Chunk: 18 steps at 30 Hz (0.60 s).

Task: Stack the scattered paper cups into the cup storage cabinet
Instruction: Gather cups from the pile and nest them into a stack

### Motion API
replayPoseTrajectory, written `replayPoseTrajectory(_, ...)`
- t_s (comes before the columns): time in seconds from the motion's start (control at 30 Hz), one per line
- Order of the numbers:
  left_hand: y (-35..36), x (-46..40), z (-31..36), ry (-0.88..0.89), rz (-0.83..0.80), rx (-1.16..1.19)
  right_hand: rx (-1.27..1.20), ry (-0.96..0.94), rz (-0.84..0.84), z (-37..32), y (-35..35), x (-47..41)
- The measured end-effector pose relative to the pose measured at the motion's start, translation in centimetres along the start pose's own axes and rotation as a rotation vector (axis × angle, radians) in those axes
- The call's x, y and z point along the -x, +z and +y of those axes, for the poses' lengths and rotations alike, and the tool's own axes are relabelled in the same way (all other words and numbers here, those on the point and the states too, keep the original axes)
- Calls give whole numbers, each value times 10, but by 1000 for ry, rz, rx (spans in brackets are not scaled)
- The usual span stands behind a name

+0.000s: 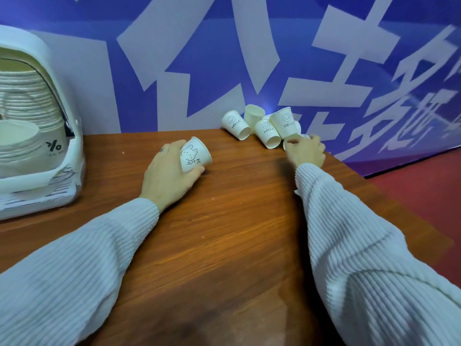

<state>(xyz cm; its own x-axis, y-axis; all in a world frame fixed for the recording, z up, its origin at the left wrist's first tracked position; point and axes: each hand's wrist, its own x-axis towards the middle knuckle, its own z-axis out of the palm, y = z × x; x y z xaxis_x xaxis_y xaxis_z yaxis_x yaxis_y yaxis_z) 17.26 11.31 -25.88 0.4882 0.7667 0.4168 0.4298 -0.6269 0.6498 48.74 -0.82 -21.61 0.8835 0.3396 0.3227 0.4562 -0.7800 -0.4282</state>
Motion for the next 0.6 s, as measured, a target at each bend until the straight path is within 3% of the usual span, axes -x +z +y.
replayPoseTrajectory(0.2, 3, -3, -1, -48, -1, 10, 108, -24, -237, 16, 13, -15)
replayPoseTrajectory(0.43, -1, -3, 2, -51, -20, -6, -41, -71, -177, 16, 1, 2)
replayPoseTrajectory(0.6, -13, 8, 8, -66, -197, 175, -140, -92, -122, 25, -35, 37)
